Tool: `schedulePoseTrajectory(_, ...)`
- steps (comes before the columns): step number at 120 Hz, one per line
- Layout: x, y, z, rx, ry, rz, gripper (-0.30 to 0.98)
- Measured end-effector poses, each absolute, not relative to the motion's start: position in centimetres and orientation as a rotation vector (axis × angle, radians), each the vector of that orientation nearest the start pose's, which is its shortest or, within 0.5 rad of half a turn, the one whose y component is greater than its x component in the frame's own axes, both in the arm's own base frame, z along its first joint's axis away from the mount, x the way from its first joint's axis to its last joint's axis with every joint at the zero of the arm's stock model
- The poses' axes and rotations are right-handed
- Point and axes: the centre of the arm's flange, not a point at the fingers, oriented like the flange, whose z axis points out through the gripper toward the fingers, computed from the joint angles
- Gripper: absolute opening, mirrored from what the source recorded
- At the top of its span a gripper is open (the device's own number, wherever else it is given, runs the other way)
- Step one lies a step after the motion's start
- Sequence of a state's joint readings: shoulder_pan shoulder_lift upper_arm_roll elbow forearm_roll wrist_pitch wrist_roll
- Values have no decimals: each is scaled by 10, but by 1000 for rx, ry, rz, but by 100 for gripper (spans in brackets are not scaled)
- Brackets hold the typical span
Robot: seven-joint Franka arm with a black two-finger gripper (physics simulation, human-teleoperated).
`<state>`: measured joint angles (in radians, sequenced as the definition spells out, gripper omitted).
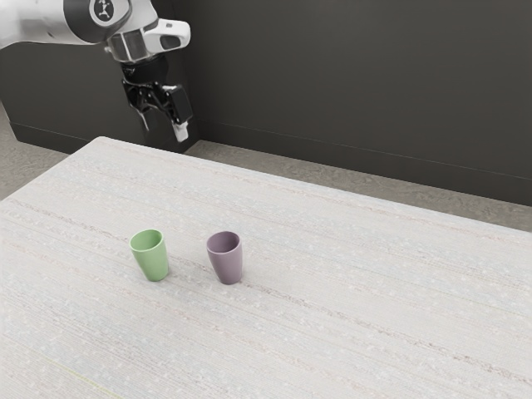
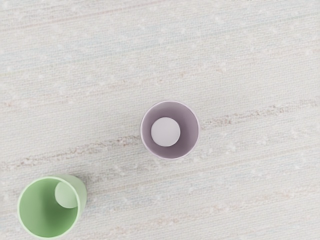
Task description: Place the right cup onto the left cup
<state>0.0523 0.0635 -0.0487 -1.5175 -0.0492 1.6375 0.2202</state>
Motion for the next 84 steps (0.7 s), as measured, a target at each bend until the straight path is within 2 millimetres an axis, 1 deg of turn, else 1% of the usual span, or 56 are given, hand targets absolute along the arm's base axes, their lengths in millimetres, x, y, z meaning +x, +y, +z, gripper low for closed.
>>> schedulePoseTrajectory(23,583,-2,620,-3160,370,-119,68)
schedulePoseTrajectory(39,576,-2,604,-3164,383,-70,69)
schedulePoseTrajectory(49,575,-2,579,-3170,389,-24,69)
schedulePoseTrajectory(56,575,-3,558,-3177,390,3,69)
schedulePoseTrajectory(68,574,-4,528,-3193,381,20,69)
schedulePoseTrajectory(74,572,-6,510,-3203,375,34,69)
schedulePoseTrajectory(84,572,-10,491,-3210,367,26,69)
